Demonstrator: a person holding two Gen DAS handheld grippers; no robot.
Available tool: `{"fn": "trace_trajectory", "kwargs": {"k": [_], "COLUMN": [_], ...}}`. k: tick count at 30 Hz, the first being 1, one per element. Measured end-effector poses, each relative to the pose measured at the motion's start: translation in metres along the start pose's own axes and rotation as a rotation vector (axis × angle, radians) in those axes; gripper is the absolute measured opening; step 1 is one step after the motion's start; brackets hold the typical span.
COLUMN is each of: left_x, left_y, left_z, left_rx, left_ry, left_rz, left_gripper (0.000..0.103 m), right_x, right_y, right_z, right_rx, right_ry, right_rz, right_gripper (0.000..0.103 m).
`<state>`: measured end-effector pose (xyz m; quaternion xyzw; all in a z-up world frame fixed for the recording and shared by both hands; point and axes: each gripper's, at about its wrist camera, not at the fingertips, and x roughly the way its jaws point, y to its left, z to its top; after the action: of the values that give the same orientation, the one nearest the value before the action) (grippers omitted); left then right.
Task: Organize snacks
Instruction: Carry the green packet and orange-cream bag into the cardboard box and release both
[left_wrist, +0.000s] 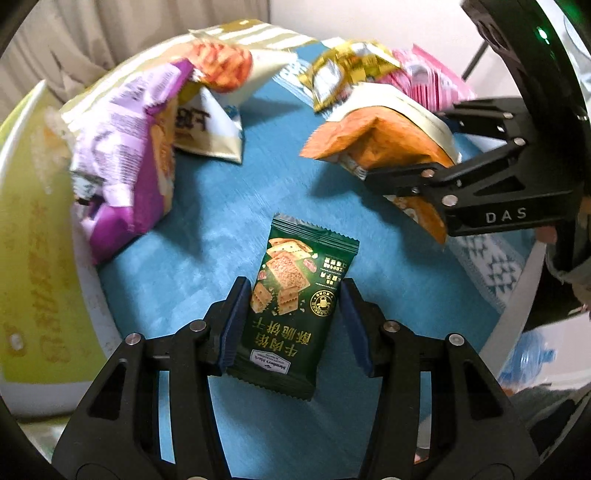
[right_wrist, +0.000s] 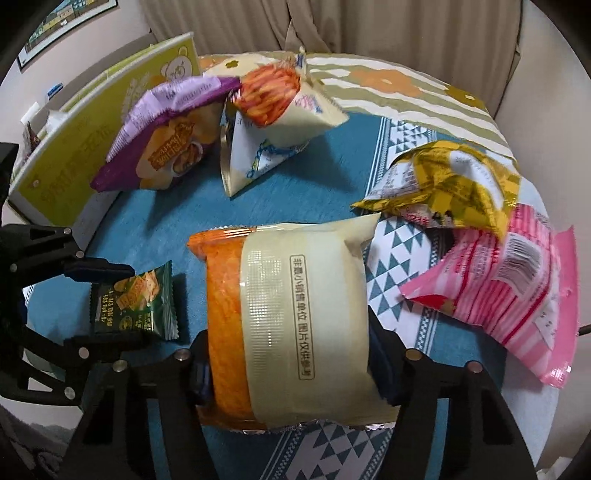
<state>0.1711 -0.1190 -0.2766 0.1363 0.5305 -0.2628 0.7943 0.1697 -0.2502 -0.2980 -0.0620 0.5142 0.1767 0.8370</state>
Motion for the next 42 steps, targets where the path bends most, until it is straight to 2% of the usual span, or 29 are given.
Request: {"fn": "trace_trajectory", "kwargs": {"k": [8, 16, 24, 34, 42], "left_x": [-0.072, -0.147, -0.208, -0.238, -0.212], "left_y": [0.015, 0.04, 0.103, 0.208, 0.288], "left_z": [0.004, 0.011, 0.01, 0.007, 0.013], "left_rx": [-0.103, -0.214, -0.32, -0.434, -0.466], "left_ry": [-0.113, -0.218, -0.296, -0.331, -0.271], "left_rz": [0.04, 0.105, 0.208, 0.288, 0.244], "left_gripper": [0.046, 0.046, 0.046, 0.046, 0.046], "right_x": [-0.054, -0.103, -0.128, -0.115, -0.09], "right_y": [0.003, 0.027, 0.075, 0.151, 0.188], "right_z": [0.008, 0.041, 0.091, 0.162, 0.2], "right_rx": [0.032, 0.048, 0.023, 0.003, 0.061], "right_ry": [-0.065, -0.135, -0.208, -0.25, -0.232], "right_rz": [-0.004, 0.03, 0.089, 0.178, 0.167], "right_gripper": [0.06, 0.06, 0.06, 0.06, 0.06]}}
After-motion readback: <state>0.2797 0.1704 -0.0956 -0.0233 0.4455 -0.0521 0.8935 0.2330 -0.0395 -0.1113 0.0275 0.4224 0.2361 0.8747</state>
